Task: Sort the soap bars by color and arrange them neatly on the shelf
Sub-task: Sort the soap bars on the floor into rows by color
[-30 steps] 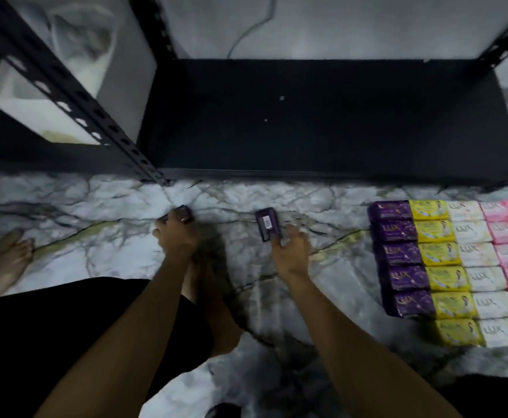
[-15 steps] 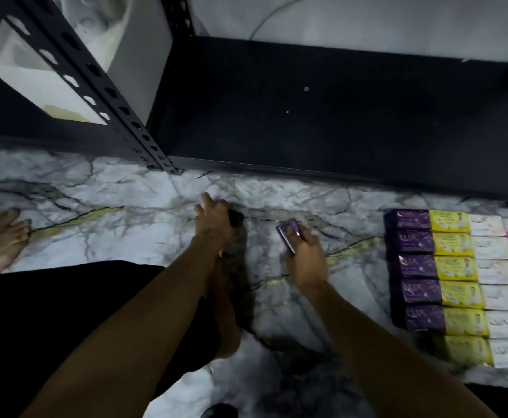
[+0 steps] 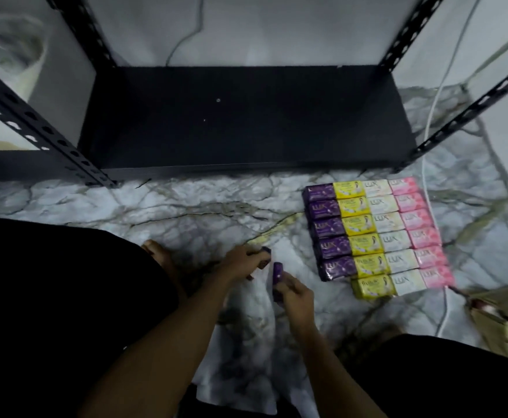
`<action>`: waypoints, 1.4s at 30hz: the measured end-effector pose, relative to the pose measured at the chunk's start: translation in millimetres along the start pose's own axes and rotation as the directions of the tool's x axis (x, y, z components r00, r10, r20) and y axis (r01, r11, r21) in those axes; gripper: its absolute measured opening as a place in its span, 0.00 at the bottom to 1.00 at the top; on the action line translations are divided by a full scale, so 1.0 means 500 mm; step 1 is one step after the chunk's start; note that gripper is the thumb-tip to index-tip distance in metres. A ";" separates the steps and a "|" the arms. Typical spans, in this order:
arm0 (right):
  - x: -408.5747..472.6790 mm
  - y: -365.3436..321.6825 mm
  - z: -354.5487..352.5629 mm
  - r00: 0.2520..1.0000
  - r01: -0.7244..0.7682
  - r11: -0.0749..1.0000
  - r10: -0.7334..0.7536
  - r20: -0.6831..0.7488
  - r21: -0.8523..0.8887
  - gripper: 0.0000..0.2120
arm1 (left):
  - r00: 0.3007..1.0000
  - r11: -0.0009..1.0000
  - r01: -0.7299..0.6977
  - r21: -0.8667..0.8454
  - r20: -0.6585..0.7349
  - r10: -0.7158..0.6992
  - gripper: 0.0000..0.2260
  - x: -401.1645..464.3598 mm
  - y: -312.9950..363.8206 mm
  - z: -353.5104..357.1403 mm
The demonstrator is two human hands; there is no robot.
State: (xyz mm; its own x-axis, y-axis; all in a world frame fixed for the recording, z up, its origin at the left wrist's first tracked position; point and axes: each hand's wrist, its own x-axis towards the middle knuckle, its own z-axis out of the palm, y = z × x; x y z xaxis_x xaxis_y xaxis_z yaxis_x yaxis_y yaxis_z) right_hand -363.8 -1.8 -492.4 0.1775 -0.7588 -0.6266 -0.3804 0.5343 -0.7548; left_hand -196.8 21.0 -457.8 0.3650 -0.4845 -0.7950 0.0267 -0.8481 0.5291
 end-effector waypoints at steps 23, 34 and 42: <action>-0.151 -0.179 -0.274 0.999 -0.009 0.722 -0.015 0.029 0.692 0.14 | 0.962 0.923 -0.164 -0.348 0.151 0.228 0.35 -0.249 0.185 0.203; -0.172 -0.155 -0.377 0.985 0.041 0.780 -0.137 0.107 0.624 0.12 | 0.948 0.941 -0.157 -0.299 0.220 0.228 0.31 -0.257 0.172 0.229; -0.167 -0.200 -0.358 0.971 0.204 0.976 -0.212 0.109 0.079 0.18 | 0.881 0.981 -0.080 -0.178 0.447 0.153 0.24 -0.255 0.154 0.194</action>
State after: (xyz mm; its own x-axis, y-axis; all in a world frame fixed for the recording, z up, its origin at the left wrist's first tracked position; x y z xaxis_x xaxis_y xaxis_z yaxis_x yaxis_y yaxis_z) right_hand -503.0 -58.3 -329.8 0.3514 -0.8097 -0.4700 -0.2634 0.3962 -0.8796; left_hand -331.6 -3.3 -344.8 -0.0902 -0.6524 -0.7525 0.1632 -0.7550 0.6351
